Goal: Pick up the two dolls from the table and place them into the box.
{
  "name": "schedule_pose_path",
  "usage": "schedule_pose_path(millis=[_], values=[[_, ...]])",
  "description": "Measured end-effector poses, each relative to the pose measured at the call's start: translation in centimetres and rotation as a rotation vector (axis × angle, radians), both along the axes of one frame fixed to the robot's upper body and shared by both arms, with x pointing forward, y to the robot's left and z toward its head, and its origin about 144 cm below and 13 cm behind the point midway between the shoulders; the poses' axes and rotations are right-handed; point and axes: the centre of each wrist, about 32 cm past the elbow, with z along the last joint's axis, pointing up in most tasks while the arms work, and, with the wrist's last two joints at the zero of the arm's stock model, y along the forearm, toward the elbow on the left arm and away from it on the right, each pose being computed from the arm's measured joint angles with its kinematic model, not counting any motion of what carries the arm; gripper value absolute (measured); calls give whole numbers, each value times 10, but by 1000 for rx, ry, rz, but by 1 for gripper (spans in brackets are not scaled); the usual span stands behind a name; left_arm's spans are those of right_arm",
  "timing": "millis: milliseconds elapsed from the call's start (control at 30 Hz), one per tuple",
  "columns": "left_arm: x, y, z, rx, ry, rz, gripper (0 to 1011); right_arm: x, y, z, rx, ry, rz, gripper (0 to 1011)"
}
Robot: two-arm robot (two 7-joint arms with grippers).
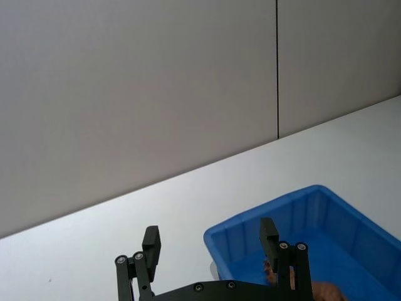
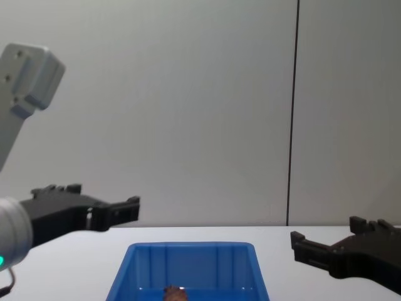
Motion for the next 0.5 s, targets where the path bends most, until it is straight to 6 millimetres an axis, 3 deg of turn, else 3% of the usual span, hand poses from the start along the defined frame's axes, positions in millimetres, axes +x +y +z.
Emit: schedule_pose_path(millis=[500], values=[[-14,23,-6,-13,123,64,1001,0,0,0,0,-1,-2,1001]])
